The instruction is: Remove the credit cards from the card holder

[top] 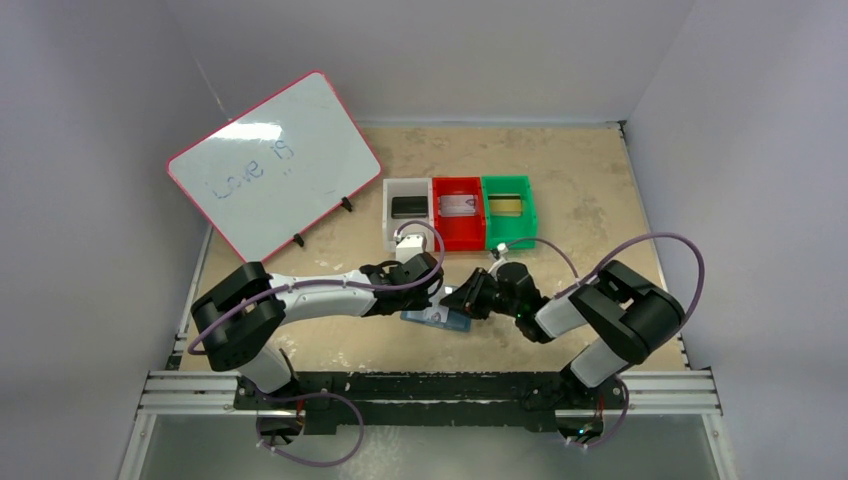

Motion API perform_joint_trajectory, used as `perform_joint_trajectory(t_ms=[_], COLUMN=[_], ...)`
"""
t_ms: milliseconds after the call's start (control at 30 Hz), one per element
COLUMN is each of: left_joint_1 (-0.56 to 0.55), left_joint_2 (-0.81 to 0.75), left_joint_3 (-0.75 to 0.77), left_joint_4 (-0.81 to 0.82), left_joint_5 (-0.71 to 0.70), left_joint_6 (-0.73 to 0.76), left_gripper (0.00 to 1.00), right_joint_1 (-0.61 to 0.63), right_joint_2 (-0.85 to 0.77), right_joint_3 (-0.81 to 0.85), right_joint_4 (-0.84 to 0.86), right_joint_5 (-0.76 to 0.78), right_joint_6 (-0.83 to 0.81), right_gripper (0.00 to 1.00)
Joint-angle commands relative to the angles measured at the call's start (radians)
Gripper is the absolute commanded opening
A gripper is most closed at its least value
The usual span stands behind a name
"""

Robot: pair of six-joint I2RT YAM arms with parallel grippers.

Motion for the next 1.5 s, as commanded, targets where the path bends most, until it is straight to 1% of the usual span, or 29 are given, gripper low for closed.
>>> perform_joint_trajectory(t_ms=[0,167,367,600,800,867,933,1000,1033,1067,1167,1233,1333,1400,1467], left_joint_1=[-0.001,-0.001,0.0,-0.001,-0.001,-0.001,-0.003,-0.006,-0.005,-0.006,-0.007,-0.007,-0.008,-0.008,-0.007], left_joint_2=[0.015,0.01,0.004,-0.017,-0.02,-0.022,-0.023,-0.025,-0.026,-0.024,-0.017,-0.011,-0.005,-0.005,-0.008], left_joint_3=[0.007,0.007,0.004,0.011,0.014,0.013,0.009,0.006,0.007,0.007,0.01,0.011,0.01,0.013,0.018], left_joint_4=[-0.062,-0.065,-0.066,-0.065,-0.046,-0.032,-0.015,-0.005,-0.003,-0.003,-0.009,-0.015,-0.017,-0.017,-0.025], left_joint_5=[0.007,0.002,-0.005,-0.021,-0.001,0.017,0.039,0.048,0.05,0.051,0.052,0.049,0.048,0.046,0.033], left_joint_6=[0.02,0.021,0.014,0.017,0.025,0.033,0.046,0.05,0.05,0.052,0.052,0.05,0.047,0.046,0.047], left_gripper=[0.05,0.04,0.04,0.05,0.06,0.06,0.05,0.06,0.06,0.06,0.05,0.05,0.05,0.05,0.05], right_joint_1=[-0.002,-0.003,-0.003,-0.003,-0.003,-0.003,-0.002,-0.003,-0.003,-0.003,-0.003,-0.003,-0.003,-0.003,-0.003], right_joint_2=[0.05,0.052,-0.011,-0.076,-0.16,-0.175,-0.166,-0.142,-0.127,-0.114,-0.092,-0.089,-0.09,-0.102,-0.119], right_joint_3=[-0.023,-0.04,-0.063,-0.067,-0.074,-0.069,-0.052,-0.037,-0.034,-0.033,-0.031,-0.023,-0.021,-0.032,-0.044], right_joint_4=[0.142,0.159,0.096,0.01,-0.085,-0.105,-0.113,-0.101,-0.083,-0.064,-0.018,-0.023,-0.026,-0.02,-0.023], right_joint_5=[-0.045,-0.046,-0.007,0.012,0.056,0.064,0.055,0.04,0.035,0.031,0.027,0.025,0.02,0.02,0.025], right_joint_6=[0.017,0.023,0.025,0.014,0.008,0.002,-0.011,-0.018,-0.013,-0.003,0.009,0.005,0.006,0.005,0.009], right_gripper=[0.24,0.19,0.05,0.0,0.0,0.07,0.07,0.08,0.1,0.15,0.17,0.2,0.14,0.04,0.0])
